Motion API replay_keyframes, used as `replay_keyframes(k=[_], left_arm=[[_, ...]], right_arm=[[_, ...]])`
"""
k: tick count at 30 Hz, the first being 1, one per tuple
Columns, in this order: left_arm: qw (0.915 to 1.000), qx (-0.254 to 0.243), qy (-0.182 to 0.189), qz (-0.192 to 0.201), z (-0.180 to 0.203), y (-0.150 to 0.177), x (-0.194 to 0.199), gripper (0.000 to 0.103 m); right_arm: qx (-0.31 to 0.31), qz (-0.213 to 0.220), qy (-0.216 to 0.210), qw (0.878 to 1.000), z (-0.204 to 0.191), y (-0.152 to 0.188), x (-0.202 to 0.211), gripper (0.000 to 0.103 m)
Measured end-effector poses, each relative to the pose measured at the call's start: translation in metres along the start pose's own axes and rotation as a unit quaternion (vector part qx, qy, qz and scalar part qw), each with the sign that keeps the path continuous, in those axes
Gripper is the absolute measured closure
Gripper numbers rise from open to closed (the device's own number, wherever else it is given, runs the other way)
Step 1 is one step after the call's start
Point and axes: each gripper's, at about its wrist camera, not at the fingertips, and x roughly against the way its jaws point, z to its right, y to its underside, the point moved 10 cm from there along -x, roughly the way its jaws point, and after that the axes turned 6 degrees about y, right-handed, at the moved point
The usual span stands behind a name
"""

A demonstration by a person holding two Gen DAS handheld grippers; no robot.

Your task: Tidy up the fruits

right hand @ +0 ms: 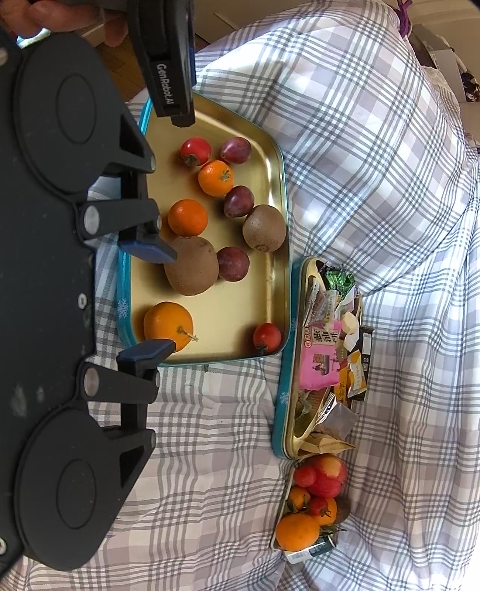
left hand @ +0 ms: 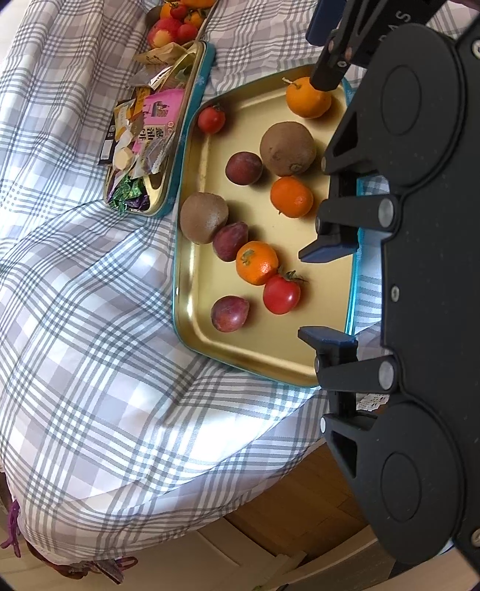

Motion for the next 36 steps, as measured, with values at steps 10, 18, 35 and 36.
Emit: replay_keyframes(k=[10,18,35,36], left_arm=[[1.0000,-0.004,-0.002,-0.001,0.0023,0.0001,-0.0008,0.057],[1.0000,-0.002,-0.004,-0.002,0.0004,-0.0001,-0.0019,0.057],[0.9999,-0.009,0.002,-0.006,0.0047,-0.0001,-0.0067,0.057],[0.9999,-0.010,0.003,-0.006,0.0048,-0.0002,-0.0073,0.057]], right_arm=[[-0.004,-0.003,0.001,1.000,0.0005,0.0006,-0.0014,0.055],[-0.003,-0.006,0.001,1.000,-0.0008,0.0015,-0.0027,0.054],[-0.004,-0.010,0.001,1.000,-0.0010,0.0018,-0.0064,0.054],[-0.004,-0.011,0.000,1.000,-0.0011,0.0016,-0.0067,0.054]])
